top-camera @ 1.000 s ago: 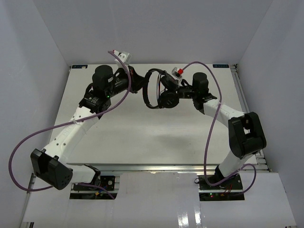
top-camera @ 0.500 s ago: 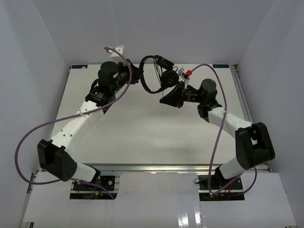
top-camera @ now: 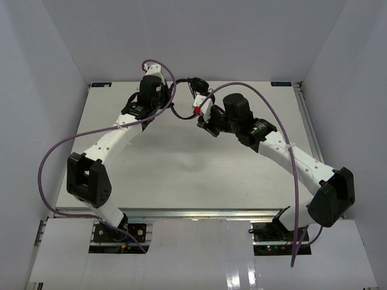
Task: Wrap the headphones
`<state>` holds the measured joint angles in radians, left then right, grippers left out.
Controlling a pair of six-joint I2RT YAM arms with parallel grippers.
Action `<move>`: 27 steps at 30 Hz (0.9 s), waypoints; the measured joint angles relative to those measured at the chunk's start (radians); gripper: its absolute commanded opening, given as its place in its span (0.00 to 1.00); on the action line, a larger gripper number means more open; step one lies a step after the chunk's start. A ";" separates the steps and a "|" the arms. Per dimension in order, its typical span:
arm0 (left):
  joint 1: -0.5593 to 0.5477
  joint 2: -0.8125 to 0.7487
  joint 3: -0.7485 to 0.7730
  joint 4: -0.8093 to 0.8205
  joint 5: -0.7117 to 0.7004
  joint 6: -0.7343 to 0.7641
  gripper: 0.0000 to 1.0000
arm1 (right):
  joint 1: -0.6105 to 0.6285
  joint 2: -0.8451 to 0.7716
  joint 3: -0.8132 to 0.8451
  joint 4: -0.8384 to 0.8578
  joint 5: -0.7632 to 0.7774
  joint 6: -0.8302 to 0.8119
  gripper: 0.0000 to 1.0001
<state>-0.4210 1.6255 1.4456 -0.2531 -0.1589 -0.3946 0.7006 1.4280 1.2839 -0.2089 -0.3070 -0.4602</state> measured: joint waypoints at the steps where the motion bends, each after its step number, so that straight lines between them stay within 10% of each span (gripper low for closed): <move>1: 0.000 0.025 0.016 -0.019 0.002 0.017 0.00 | 0.034 0.007 0.009 -0.037 0.085 -0.065 0.08; 13: -0.017 0.126 0.040 -0.219 0.078 0.197 0.00 | 0.175 0.044 -0.069 -0.048 0.662 -0.591 0.08; 27: -0.048 0.123 -0.004 -0.272 0.358 0.344 0.00 | 0.194 0.014 -0.224 0.111 0.580 -0.808 0.08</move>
<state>-0.4687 1.7481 1.4414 -0.5251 0.1987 -0.0501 0.8944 1.4422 1.0595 -0.0974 0.2729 -1.2682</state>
